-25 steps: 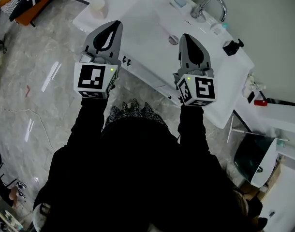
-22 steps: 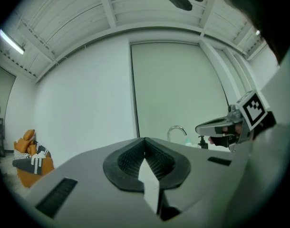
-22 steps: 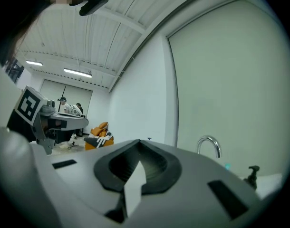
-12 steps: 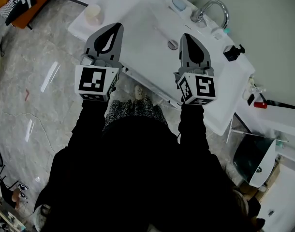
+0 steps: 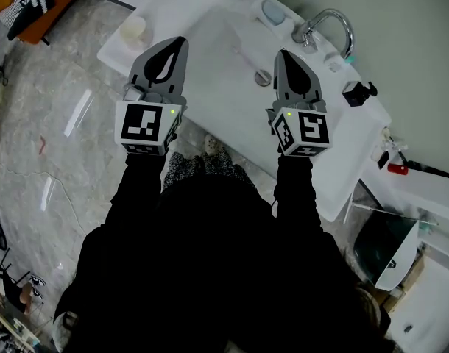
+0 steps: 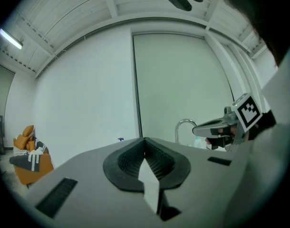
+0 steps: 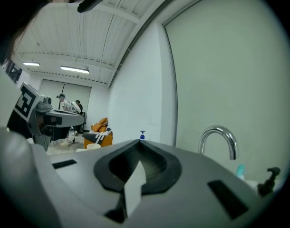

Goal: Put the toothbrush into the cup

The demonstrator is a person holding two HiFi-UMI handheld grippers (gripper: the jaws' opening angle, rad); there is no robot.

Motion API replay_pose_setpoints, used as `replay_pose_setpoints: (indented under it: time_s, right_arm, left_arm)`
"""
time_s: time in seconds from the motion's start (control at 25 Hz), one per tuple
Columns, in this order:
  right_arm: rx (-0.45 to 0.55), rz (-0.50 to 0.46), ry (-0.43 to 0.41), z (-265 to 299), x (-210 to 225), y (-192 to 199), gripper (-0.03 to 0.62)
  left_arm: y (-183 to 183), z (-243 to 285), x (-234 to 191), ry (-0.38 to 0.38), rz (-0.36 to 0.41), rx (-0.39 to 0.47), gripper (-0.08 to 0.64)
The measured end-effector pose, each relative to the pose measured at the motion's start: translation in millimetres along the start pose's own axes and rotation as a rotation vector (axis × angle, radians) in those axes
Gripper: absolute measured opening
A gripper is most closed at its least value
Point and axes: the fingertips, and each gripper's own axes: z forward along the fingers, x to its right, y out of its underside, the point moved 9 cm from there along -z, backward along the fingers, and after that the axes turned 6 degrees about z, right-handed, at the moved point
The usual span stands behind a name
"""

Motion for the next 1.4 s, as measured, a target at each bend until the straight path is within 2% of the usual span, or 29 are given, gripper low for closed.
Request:
replay_pose_setpoints:
  time_s: [0.52,0.64,0.76,0.88,1.04,1.24,1.4]
  right_arm:
    - [-0.166,-0.061,-0.099,46.0,35.7,41.0,0.005]
    - [-0.199,-0.080,-0.118,55.0,44.2,53.0,0.005]
    - [-0.230,-0.098,-0.148,63.1,50.6,65.9,0.006]
    - [-0.281,-0.119,-0.183,71.7,55.5,82.1,0.008]
    - [-0.366,-0.129,-0.220,81.1,63.8,107.2,0.053]
    - [-0.468,-0.128,-0.252,90.8,74.1,142.1,0.095]
    - [-0.561,-0.129,-0.272,97.7,79.1,169.2,0.104]
  left_arm:
    - [14.5,46.4,7.5,0.040,-0.017,-0.037,0.008]
    - [20.9,51.9,7.3,0.046,0.025,-0.074,0.008]
    - [23.9,56.9,7.5,0.048,0.017,-0.085,0.008]
    - [26.5,60.5,5.0,0.044,0.043,-0.103,0.008]
    - [29.1,63.3,5.5,0.046,-0.009,-0.088,0.008]
    - [34.6,64.8,2.0,0.034,-0.011,-0.106,0.008]
    - [40.2,66.9,0.5,0.027,-0.018,-0.121,0.008]
